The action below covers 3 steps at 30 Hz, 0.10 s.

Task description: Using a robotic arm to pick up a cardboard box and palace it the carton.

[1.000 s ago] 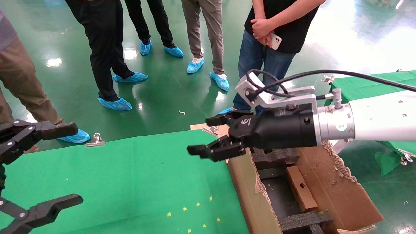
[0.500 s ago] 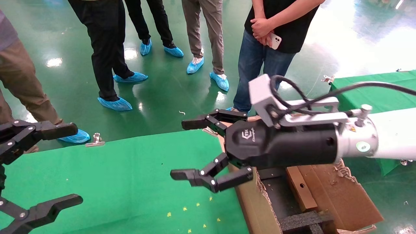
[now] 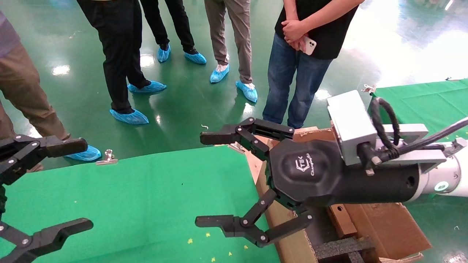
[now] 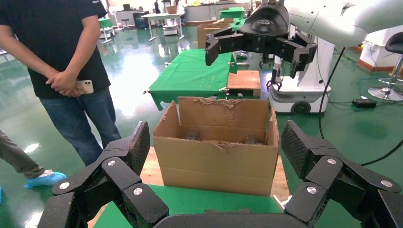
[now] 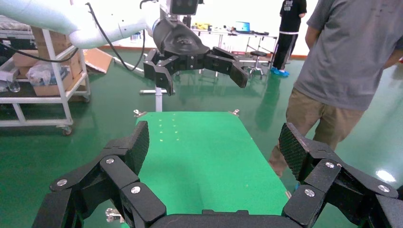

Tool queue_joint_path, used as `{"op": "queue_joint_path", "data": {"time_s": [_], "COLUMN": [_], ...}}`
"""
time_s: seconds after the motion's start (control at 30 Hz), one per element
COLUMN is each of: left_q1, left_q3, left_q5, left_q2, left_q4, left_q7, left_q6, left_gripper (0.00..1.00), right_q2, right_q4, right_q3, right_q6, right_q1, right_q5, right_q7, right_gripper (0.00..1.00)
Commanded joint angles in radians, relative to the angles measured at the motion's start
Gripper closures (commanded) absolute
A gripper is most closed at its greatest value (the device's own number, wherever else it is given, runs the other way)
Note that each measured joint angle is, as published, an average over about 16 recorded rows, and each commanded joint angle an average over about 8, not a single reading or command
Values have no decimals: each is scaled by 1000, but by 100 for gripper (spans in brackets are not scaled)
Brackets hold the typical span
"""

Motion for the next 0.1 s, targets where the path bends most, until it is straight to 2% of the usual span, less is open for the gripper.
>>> {"op": "queue_joint_path", "data": {"time_s": [0.03,0.1], "left_q1": [0,0], "left_q3": [0,0], "left_q5": [0,0], "left_q2": [0,0], "left_q4": [0,0], "left_q7": [0,0], "left_q6": [0,0], "left_gripper": [0,0], "right_q2": [-2,-2], "right_q4": [0,0], "right_q3": [10,6], "right_q6": [-6,-4], "right_q1": [-7,-5], "right_q5": [6,5], "right_q7": [-4,-2], "right_gripper": [0,0]}}
